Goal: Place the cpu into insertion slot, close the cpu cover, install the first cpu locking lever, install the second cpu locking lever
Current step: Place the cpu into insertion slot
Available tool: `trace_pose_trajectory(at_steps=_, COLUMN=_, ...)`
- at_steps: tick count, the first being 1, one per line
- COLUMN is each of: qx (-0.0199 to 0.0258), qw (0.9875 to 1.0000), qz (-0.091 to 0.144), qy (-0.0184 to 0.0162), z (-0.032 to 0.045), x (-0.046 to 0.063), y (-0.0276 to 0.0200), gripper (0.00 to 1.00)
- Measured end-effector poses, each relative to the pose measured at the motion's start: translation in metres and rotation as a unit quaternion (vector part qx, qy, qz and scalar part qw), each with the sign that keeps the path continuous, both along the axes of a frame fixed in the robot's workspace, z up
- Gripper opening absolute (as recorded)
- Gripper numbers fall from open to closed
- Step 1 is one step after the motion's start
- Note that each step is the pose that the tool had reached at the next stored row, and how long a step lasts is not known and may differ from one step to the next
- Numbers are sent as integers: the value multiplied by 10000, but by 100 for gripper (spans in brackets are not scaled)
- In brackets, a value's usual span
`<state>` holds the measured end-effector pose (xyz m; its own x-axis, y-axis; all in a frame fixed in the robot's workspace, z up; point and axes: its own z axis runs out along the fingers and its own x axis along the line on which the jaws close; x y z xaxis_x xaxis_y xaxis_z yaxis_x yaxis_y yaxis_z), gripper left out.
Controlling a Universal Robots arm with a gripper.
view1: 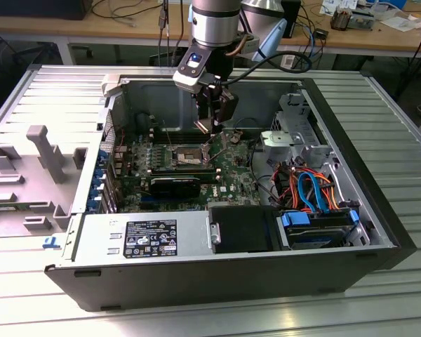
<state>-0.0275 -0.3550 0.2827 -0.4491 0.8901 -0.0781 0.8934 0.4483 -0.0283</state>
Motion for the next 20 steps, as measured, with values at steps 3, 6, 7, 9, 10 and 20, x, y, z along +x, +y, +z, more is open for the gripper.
trace_pose_trajectory(at_steps=3, qx=0, qw=10000, qz=-8, qy=0, z=0, x=0, y=0, gripper=54)
trace_pose_trajectory(at_steps=6, qx=0, qw=10000, qz=-17, qy=0, z=0, x=0, y=0, gripper=54)
trace_pose_trajectory(at_steps=7, qx=0, qw=10000, qz=-26, qy=0, z=0, x=0, y=0, gripper=54)
trace_pose_trajectory(at_steps=9, qx=0, qw=10000, qz=-47, qy=0, z=0, x=0, y=0, gripper=54)
trace_pose_trajectory(at_steps=10, qx=0, qw=10000, qz=-51, qy=0, z=0, x=0, y=0, gripper=54)
trace_pose_trajectory(at_steps=20, qx=0, qw=10000, qz=-83, qy=0, z=0, x=0, y=0, gripper=54)
